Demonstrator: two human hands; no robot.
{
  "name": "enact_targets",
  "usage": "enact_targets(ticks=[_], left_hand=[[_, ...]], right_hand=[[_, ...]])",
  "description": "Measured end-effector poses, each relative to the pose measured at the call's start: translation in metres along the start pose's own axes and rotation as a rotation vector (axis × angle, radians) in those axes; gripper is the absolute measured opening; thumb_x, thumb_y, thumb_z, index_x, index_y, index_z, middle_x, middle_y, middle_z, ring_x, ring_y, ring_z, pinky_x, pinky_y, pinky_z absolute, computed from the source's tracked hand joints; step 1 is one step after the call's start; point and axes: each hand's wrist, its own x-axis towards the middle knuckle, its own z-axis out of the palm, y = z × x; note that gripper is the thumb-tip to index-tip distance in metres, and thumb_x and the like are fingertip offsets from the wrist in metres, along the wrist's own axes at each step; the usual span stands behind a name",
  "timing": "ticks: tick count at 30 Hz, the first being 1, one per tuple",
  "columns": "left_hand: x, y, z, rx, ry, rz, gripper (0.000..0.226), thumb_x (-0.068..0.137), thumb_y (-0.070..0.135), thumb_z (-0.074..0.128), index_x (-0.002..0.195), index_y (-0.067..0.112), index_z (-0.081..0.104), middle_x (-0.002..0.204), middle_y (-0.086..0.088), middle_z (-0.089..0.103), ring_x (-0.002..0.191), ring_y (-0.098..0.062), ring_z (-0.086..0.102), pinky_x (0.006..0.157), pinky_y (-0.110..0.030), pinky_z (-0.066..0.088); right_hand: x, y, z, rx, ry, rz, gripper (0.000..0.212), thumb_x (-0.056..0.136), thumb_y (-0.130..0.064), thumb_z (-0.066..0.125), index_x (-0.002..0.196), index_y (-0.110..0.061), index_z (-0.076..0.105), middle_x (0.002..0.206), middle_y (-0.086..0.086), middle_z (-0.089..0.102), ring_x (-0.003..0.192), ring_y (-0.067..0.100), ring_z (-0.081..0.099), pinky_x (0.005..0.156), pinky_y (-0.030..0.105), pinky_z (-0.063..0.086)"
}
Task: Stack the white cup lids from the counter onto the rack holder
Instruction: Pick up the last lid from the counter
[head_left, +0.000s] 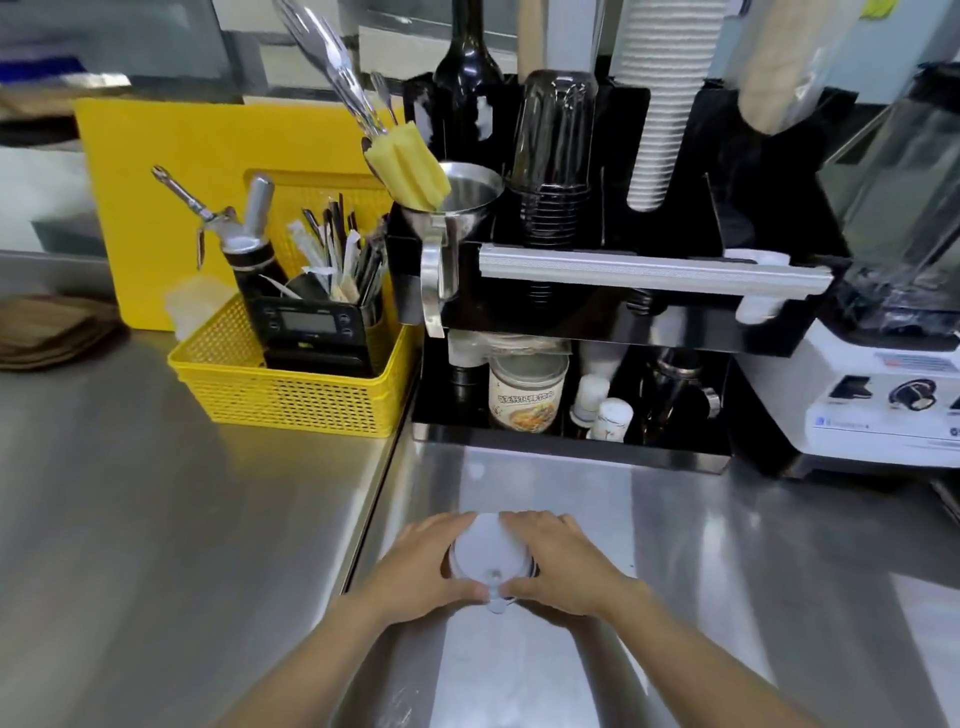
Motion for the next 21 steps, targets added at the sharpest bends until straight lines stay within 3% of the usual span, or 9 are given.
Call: enact_targets(ticks=[4,10,14,17,19,21], left_hand=[[0.005,0.001,0.005,-0.032,0.011,0.003,0.104,0.046,0.088,0.052,0.136,0.037,0.036,0.141,0.018,0.041,0.130,-0.009,0.032,0.104,-0.028,0.026],[0.023,0.039,-0.020,-0.137,0.158,0.070,0.077,0.068,0.038,0.079,0.134,0.039,0.039,0.136,0.018,0.044,0.125,-0.012,0.034,0.099,-0.026,0.029],[0.044,0.091,-0.051,-0.288,0.212,0.192,0.079,0.068,0.030,0.080,0.134,0.040,0.038,0.137,0.017,0.045,0.123,-0.004,0.041,0.104,-0.030,0.035],[0.064,0.134,-0.075,-0.327,0.242,0.322,0.086,0.070,0.027,0.080,0.140,0.029,0.031,0.142,0.016,0.035,0.126,-0.001,0.037,0.106,-0.026,0.031],[0.078,0.159,-0.090,-0.341,0.249,0.404,0.079,0.072,0.026,0.079,0.138,0.026,0.035,0.143,0.016,0.030,0.131,-0.003,0.034,0.109,-0.028,0.029],[0.091,0.183,-0.102,-0.296,0.270,0.488,0.067,0.074,0.029,0.077,0.132,0.027,0.044,0.139,0.014,0.036,0.130,-0.006,0.035,0.111,-0.035,0.031]], right_hand=[[-0.006,0.002,-0.004,0.128,0.020,0.065,0.071,0.072,-0.037,0.070,0.133,-0.024,0.035,0.135,0.000,0.045,0.120,0.019,0.036,0.099,0.031,0.026],[-0.016,0.006,-0.047,0.359,0.187,0.105,0.074,0.065,-0.020,0.076,0.129,-0.024,0.037,0.127,-0.001,0.038,0.122,0.017,0.032,0.106,0.035,0.028],[-0.031,0.010,-0.103,0.370,0.402,0.057,0.071,0.059,-0.028,0.073,0.121,-0.029,0.037,0.119,-0.005,0.037,0.115,0.015,0.033,0.103,0.034,0.030],[-0.045,0.013,-0.148,0.355,0.561,0.010,0.069,0.057,-0.041,0.067,0.118,-0.031,0.036,0.118,-0.010,0.038,0.116,0.013,0.036,0.100,0.024,0.030],[-0.055,0.016,-0.176,0.355,0.649,-0.004,0.068,0.057,-0.046,0.065,0.117,-0.033,0.036,0.118,-0.016,0.038,0.115,0.009,0.037,0.097,0.018,0.029],[-0.063,0.020,-0.202,0.371,0.734,-0.013,0.068,0.058,-0.047,0.067,0.118,-0.031,0.039,0.120,-0.009,0.041,0.115,0.009,0.038,0.098,0.022,0.031]])
